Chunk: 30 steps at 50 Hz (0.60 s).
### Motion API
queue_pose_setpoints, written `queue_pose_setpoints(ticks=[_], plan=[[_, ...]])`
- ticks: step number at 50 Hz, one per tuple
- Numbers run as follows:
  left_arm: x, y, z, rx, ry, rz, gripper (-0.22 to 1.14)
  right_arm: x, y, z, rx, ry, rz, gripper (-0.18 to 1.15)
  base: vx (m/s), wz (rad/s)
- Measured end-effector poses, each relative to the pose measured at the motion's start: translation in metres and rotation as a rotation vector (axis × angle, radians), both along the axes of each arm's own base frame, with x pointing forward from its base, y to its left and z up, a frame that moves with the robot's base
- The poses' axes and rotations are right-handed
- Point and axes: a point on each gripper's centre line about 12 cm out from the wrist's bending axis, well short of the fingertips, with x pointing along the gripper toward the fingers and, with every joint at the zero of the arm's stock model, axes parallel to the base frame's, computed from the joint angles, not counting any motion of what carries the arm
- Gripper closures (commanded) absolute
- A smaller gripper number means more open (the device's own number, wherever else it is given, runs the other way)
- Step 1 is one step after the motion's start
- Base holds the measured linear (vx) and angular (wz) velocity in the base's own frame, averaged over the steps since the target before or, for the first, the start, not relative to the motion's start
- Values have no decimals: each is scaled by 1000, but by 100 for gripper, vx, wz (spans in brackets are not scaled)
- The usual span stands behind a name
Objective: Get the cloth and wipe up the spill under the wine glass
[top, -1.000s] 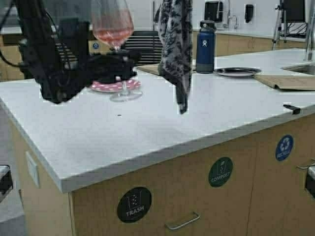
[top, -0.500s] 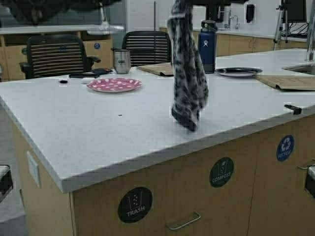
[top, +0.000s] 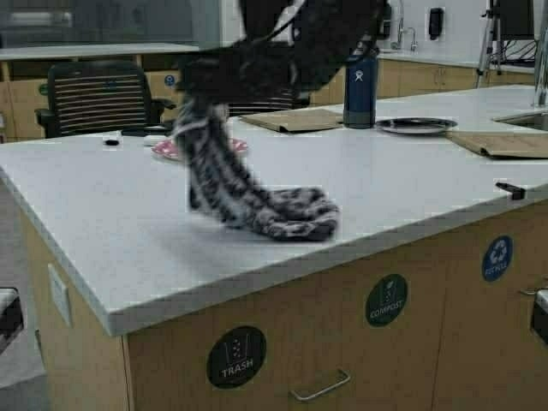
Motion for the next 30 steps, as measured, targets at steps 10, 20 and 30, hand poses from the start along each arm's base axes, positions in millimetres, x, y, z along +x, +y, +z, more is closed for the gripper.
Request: queue_pose_setpoints(ticks=[10, 20, 30], plan=[[-1, 3, 3, -7, -7, 8, 84, -57, 43, -13, 2, 52, 132, 90, 0, 0], [-1, 3, -2, -4, 6, 9, 84, -68, 11, 0, 51, 81, 77, 90, 0, 0], [10, 0, -29, 17, 69, 8, 84, -35, -71, 6, 99, 84, -142, 90, 0, 0]])
